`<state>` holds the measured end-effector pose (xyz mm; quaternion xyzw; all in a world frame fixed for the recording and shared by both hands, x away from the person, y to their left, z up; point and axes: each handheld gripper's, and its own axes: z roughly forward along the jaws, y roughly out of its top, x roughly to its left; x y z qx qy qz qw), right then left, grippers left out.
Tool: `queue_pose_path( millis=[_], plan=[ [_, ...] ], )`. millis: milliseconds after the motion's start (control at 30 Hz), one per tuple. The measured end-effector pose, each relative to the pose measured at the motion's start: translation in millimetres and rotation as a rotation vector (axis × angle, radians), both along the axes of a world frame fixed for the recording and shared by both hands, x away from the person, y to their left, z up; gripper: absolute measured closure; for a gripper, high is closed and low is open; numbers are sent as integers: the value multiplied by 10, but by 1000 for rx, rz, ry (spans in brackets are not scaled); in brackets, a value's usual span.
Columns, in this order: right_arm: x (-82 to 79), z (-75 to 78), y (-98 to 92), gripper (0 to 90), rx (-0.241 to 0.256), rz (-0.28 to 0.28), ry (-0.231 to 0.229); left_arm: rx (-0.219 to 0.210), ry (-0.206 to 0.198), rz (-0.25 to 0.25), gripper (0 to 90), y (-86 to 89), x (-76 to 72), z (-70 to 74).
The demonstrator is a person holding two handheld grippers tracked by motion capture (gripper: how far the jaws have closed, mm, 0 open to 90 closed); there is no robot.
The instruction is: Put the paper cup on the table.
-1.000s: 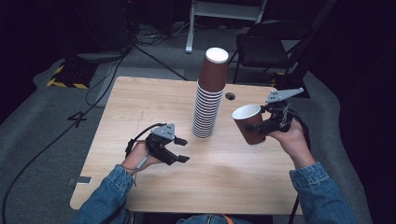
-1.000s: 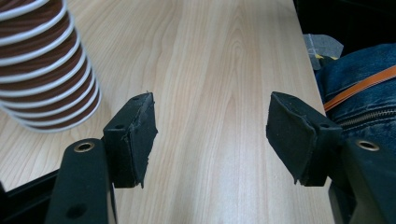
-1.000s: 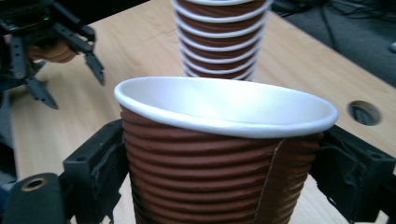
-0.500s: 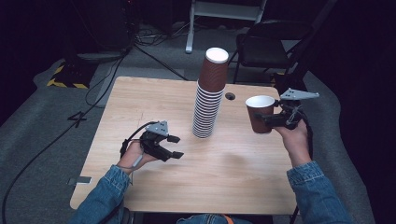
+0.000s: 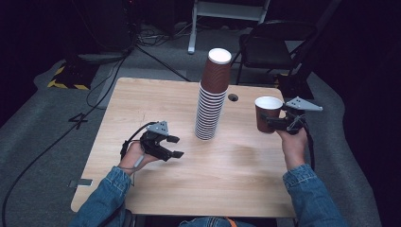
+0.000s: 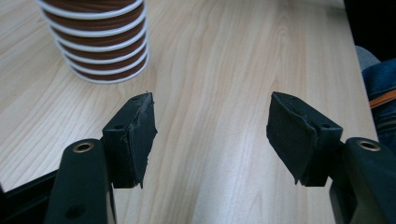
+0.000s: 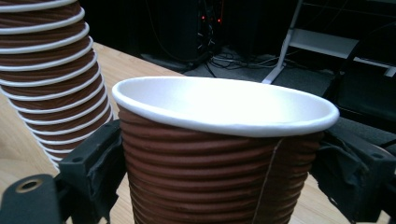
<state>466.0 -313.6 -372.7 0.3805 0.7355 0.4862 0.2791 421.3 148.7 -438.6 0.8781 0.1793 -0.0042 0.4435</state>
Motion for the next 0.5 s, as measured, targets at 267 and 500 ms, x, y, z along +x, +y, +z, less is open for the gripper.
queue_pose_path(
  millis=[267, 500],
  plan=[
    [43, -270, 36, 117, 10, -22, -26, 12, 12, 67, 329, 88, 54, -72],
    [97, -443, 54, 115, 11, -26, -32, 16, 19, 84, 328, 116, 68, -101]
  ],
)
